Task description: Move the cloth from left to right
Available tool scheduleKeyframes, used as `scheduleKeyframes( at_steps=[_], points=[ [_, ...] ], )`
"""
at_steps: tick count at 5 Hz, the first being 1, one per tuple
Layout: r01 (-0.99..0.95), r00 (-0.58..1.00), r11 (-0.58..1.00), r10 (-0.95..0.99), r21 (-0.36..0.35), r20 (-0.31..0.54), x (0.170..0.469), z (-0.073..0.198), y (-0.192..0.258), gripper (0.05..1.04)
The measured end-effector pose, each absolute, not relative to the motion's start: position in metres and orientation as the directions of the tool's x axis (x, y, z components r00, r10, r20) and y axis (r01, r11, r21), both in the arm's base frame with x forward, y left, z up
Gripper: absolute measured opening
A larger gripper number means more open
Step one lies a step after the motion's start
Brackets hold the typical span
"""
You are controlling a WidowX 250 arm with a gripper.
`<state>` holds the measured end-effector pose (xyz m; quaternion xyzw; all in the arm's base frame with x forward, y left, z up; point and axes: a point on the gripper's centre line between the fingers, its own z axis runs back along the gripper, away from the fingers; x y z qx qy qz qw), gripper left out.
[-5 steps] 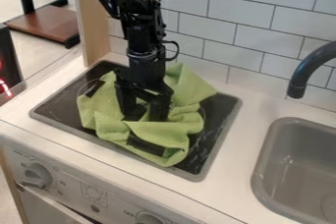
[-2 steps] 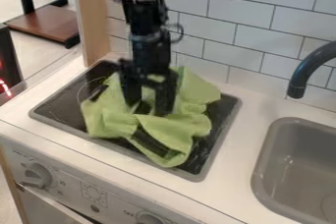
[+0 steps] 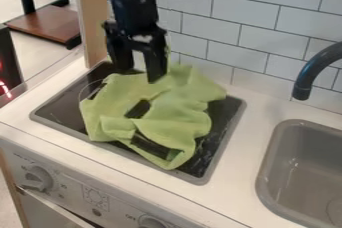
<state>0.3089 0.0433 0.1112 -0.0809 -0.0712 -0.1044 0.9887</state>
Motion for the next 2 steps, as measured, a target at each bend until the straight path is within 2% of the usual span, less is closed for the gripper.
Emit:
scheduleKeyframes(
  at_steps=[1,2],
  points=[
    [0.226,0.96,0.964,-0.197,-0.136,0.197,0.3064,0.1231,0.0517,0.999],
    [0.232,0.958,0.963,-0.203,-0.134,0.2,0.3063,0.1236,0.0521,0.999]
  ],
)
